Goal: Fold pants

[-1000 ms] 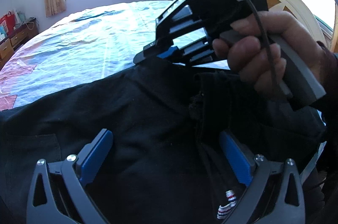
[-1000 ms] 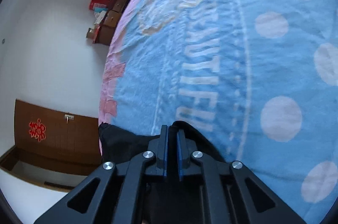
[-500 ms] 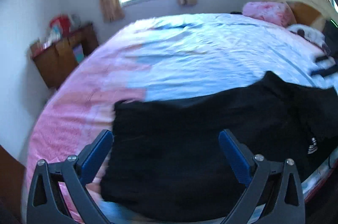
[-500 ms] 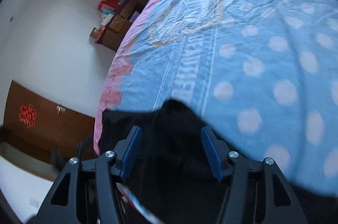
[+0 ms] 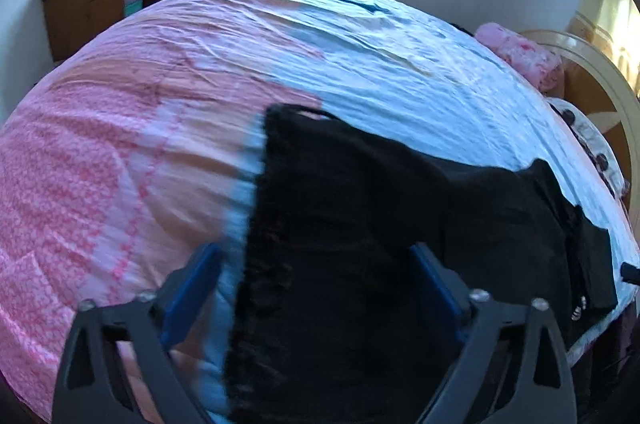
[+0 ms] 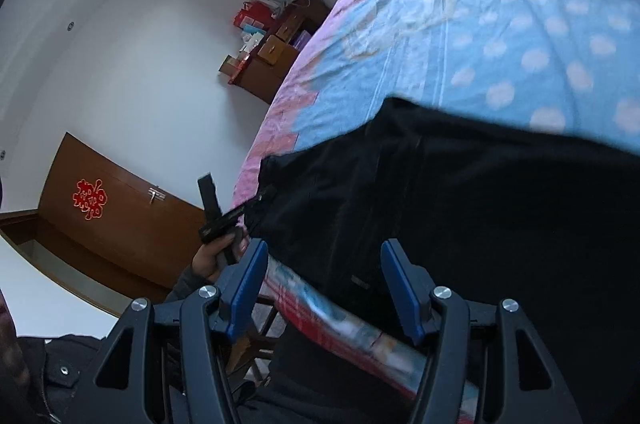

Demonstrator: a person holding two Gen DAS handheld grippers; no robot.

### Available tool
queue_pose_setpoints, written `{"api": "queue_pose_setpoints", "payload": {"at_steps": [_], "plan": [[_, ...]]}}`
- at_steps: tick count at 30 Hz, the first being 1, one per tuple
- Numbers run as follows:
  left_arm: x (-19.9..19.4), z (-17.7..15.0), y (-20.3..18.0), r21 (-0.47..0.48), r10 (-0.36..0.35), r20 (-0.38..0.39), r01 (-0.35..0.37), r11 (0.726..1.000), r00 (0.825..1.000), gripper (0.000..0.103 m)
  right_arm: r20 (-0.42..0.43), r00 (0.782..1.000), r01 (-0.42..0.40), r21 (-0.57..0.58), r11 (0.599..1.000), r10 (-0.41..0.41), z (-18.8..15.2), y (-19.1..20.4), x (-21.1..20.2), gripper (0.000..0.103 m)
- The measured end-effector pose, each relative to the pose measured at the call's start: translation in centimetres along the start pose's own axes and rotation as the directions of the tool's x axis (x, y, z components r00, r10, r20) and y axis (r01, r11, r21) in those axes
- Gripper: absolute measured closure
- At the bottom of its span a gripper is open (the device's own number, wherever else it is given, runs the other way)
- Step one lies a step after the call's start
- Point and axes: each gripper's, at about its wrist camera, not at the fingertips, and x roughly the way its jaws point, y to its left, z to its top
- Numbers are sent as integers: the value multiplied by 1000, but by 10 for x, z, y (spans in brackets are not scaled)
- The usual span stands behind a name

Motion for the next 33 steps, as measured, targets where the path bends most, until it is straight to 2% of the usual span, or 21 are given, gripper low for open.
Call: {"api": "queue_pose_setpoints", "payload": {"at_steps": [1,3,4,7,10,12,13,14,17,19,21,23,25,26,28,33], "plan": [[1,-1,-6,16,-15,-11,15,1000,1000,16,2,1000,-17,13,1000,17,-4,-2,5,43],[6,-2,-23,95,43,-26,-41,995,999,17,4,999,-45,35,998,45,-9,-5,14,43],[7,0,-22,103,41,-26,-38,994,999,18,2,999,-49,43,998,49,-11,-7,18,43],[8,5,-6,48,-14,-45,16,999,999,18,1,1000,-9,55,998,9,-9,-13,23,43],[8,2,-10,99,4,-61,2,995,998,17,11,1000,8,96,995,-9,-10,-24,23,43],[8,4,-9,95,-2,-79,10,995,997,23,23,1000,2,116,993,-5,-13,-29,21,43],[7,5,-9,93,-1,-82,8,996,997,31,32,1000,-2,120,993,-2,-15,-31,19,43],[4,6,-10,80,0,-77,7,997,997,46,38,999,-6,123,992,2,-15,-32,19,43],[-10,7,-7,36,-41,-45,42,998,998,73,47,999,-13,125,992,7,-19,-34,18,43],[-18,6,-7,27,-57,-28,57,998,998,76,61,998,-11,117,993,4,-19,-34,15,43],[-30,4,-6,-17,-88,19,88,996,996,80,80,997,-9,108,994,0,-19,-34,11,43],[-48,4,-16,-18,-104,77,105,994,992,82,101,995,-6,111,994,-5,-19,-36,2,43],[-69,6,-31,-15,-164,129,167,986,978,83,127,992,3,119,993,-18,-20,-39,-7,43],[-84,8,-43,-11,-213,155,217,976,965,85,144,989,9,125,992,-27,-20,-40,-13,43],[-104,14,-64,10,-266,180,269,963,947,86,170,984,21,139,990,-45,-22,-45,-23,43],[-141,31,-128,99,-413,212,401,911,886,88,254,962,56,184,981,-102,-29,-54,-54,43]]}}
